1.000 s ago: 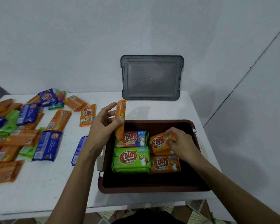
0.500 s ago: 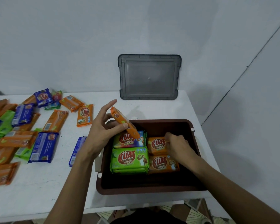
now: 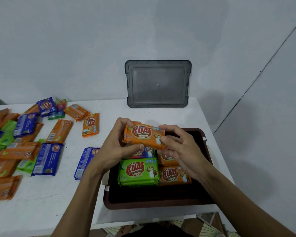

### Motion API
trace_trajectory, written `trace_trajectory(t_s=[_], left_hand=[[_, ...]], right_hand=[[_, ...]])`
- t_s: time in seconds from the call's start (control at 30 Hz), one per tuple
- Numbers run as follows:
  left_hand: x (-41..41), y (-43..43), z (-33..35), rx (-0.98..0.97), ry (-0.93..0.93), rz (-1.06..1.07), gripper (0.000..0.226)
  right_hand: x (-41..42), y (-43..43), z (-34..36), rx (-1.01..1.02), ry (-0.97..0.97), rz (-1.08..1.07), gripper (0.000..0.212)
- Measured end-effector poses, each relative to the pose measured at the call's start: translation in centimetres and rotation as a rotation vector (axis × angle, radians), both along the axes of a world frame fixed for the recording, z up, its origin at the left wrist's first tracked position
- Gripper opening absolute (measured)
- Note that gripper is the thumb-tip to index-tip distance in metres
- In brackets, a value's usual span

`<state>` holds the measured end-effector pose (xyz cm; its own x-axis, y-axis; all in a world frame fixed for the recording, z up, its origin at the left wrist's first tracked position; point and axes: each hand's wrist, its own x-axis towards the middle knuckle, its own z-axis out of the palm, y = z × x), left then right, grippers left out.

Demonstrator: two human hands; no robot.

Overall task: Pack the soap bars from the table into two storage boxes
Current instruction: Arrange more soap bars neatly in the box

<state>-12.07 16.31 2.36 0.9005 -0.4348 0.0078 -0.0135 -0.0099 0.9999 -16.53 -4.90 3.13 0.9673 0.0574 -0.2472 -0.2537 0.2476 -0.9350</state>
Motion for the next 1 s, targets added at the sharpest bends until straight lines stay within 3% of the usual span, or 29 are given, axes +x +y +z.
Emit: trace_trajectory(t_s=[0.1, 0.27, 0.57, 1.0], left_hand=[[-0.1, 0.1, 0.1, 0.083, -0.057, -0.025, 0.061], [-0.3, 0.4, -0.6, 0.286, -0.19, -0.066, 0.081], [0.2, 2.4, -2.8, 0.677, -0.66, 0.209, 0.05], [-1.0, 2.5, -5.2, 0.713, -0.624, 0.251, 0.035]], right_hand=[[0.1, -0.3, 0.2, 0.111, 0.039, -0.005, 0.028], [-0.6, -1.3, 0.1, -0.033, 0.02, 0.035, 0.025], [-3.2, -6.1, 1.8, -0.464, 0.034, 0.081, 0.021], [-3.6, -4.7, -2.1, -0.86, 0.124, 0.25, 0.021]])
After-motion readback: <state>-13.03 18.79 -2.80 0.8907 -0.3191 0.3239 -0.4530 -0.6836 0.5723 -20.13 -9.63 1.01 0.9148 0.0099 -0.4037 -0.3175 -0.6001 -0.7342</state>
